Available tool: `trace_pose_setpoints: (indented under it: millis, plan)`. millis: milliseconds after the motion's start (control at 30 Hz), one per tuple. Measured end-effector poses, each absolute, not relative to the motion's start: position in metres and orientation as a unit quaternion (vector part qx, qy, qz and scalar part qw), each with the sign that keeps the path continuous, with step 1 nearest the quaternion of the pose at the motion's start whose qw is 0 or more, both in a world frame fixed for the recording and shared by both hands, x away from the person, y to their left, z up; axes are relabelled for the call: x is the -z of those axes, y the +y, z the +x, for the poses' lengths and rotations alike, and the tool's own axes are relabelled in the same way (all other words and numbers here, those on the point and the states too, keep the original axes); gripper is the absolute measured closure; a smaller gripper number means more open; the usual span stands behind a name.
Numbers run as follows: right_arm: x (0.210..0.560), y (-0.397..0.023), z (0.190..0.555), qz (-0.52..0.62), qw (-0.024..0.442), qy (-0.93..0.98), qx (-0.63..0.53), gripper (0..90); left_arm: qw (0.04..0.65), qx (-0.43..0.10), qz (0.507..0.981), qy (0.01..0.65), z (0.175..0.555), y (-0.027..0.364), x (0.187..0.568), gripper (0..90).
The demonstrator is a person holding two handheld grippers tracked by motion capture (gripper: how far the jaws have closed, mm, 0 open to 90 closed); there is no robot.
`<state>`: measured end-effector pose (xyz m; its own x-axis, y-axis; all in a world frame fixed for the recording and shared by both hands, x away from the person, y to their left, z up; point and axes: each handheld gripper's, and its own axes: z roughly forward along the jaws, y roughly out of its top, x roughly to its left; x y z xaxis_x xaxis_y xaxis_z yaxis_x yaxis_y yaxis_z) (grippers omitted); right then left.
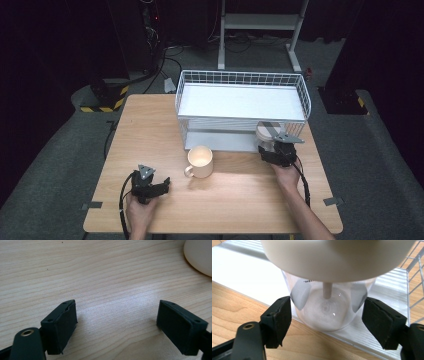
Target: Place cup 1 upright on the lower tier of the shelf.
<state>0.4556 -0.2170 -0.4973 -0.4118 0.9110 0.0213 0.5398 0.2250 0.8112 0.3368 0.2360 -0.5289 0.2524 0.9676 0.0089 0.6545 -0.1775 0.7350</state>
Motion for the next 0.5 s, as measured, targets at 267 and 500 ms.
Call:
trace_pose_setpoints:
  millis: [267,500]
  plan:
    - [0.4981,-0.2163,0.4558,0.485,0.248,0.744,-0.387,33.8,0.315,-0.248,0.726,0.558,0.3368,0.2360,0.5289,16.7]
    - [0.4990,-0.2132,0.4621,0.490,0.252,0.741,-0.384,38.8,0.315,-0.248,0.726,0.558,0.3368,0.2361,0.5288,16.7]
